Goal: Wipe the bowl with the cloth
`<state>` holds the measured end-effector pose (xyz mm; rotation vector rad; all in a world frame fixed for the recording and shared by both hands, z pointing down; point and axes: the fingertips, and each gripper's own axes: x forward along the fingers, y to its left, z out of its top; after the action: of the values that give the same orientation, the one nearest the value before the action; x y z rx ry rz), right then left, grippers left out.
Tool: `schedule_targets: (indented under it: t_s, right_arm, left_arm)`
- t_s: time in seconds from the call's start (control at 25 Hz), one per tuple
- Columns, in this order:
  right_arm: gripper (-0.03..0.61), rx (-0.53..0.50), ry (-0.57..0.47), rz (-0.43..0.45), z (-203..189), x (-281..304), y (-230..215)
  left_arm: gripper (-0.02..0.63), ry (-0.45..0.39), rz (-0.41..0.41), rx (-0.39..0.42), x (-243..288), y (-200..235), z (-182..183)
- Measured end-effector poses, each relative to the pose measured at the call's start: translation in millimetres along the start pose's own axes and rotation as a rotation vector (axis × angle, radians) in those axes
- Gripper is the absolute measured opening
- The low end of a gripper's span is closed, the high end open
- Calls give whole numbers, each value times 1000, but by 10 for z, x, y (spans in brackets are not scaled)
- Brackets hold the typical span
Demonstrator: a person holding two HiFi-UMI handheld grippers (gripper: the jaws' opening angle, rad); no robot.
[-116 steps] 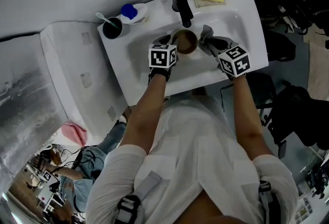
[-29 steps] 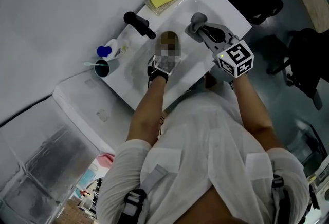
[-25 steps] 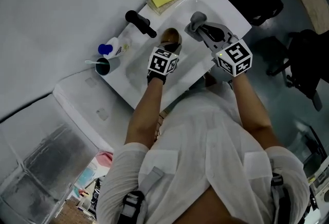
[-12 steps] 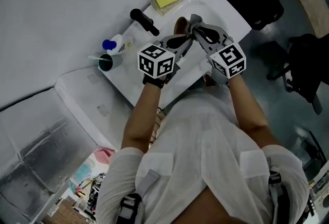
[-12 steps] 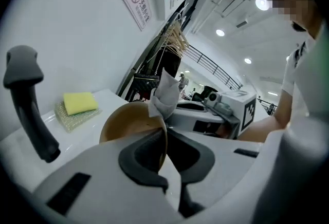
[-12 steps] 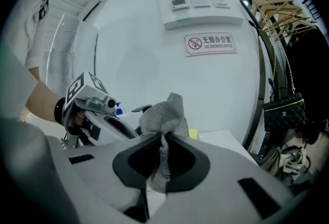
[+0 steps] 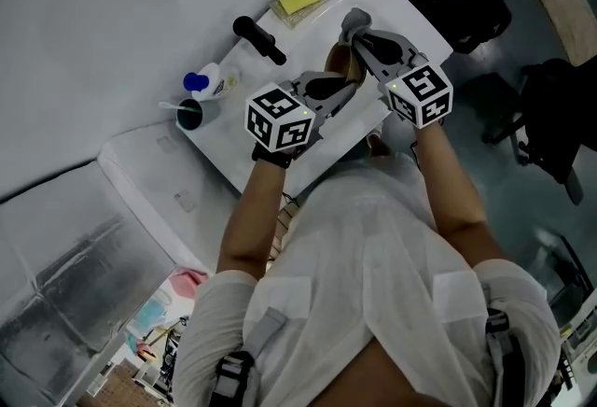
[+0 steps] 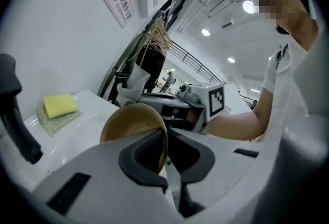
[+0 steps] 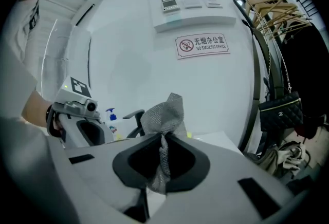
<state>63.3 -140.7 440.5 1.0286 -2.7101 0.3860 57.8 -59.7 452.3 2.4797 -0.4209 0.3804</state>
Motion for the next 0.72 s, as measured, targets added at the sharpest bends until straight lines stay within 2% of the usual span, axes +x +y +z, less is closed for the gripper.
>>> schedule_targets:
  t_s: [0.16, 0.36, 0.52, 0.72]
  right_arm:
    - [41, 15, -9, 32, 32, 12, 144]
    - [41, 25, 35, 119, -8, 29, 370]
    - [41, 13, 55, 177, 4, -1, 474]
    - [41, 21, 24, 141, 70, -30, 359]
  left_arm:
    - [18, -57, 87, -68, -62, 269, 80]
    - [18, -109, 147, -112, -188, 512, 146]
    - [18, -132, 123, -128, -239, 515, 192]
    - [18, -101, 68, -100, -218, 363, 154]
